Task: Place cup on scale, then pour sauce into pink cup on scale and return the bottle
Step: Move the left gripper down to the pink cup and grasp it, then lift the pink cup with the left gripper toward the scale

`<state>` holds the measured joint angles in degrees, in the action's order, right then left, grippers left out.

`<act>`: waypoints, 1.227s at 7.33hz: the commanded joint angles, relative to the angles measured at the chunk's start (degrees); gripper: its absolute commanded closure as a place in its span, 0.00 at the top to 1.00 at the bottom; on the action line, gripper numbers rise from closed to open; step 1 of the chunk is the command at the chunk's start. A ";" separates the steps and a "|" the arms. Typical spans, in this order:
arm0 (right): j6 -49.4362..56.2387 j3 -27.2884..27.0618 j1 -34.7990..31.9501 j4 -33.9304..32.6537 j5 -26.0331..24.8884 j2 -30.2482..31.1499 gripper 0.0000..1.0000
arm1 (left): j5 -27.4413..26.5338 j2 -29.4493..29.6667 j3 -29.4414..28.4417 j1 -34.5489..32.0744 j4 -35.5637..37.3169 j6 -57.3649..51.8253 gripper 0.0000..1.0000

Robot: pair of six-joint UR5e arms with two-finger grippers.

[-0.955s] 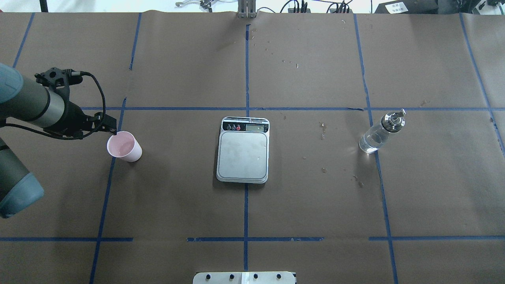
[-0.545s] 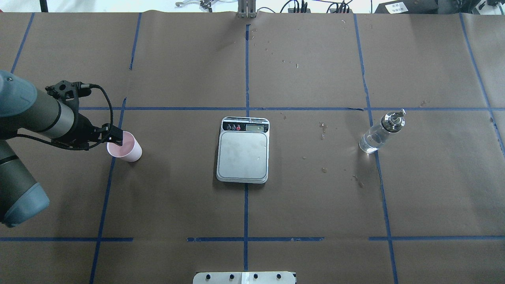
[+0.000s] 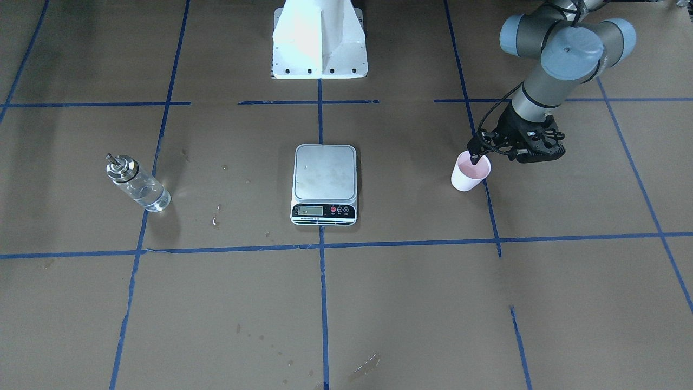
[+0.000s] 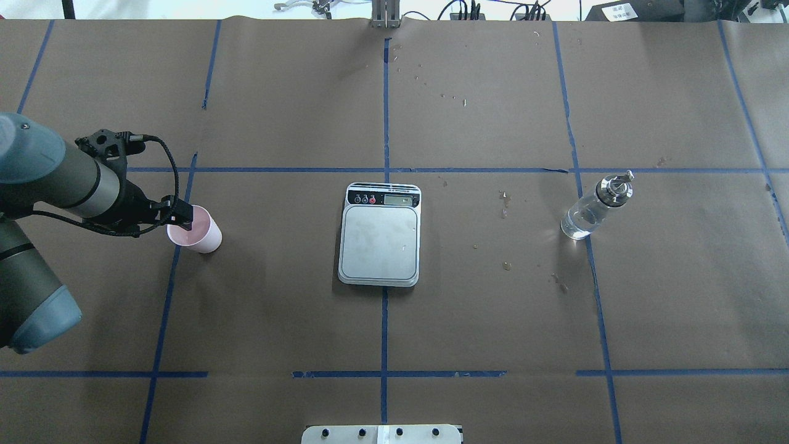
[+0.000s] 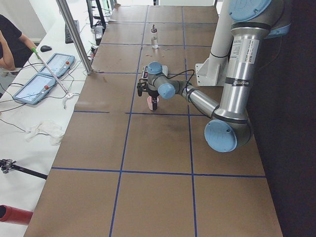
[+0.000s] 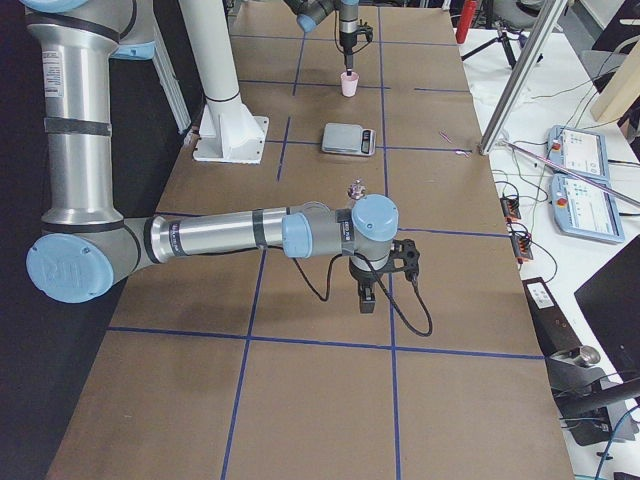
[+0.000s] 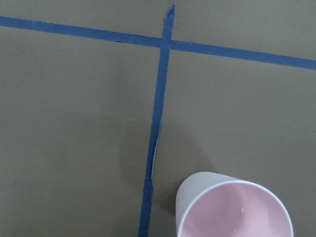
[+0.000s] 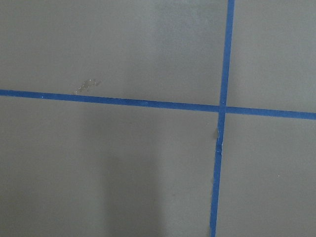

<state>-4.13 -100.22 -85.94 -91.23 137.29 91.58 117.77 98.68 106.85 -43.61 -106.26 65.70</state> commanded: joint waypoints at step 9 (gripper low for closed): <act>0.09 0.55 -0.02 -0.09 0.00 0.09 1.00 | 0.26 1.25 -1.64 1.52 0.26 -0.40 0.00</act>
<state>-4.03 -99.79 -85.95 -91.31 137.28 91.66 117.96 99.89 105.07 -41.87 -106.08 65.34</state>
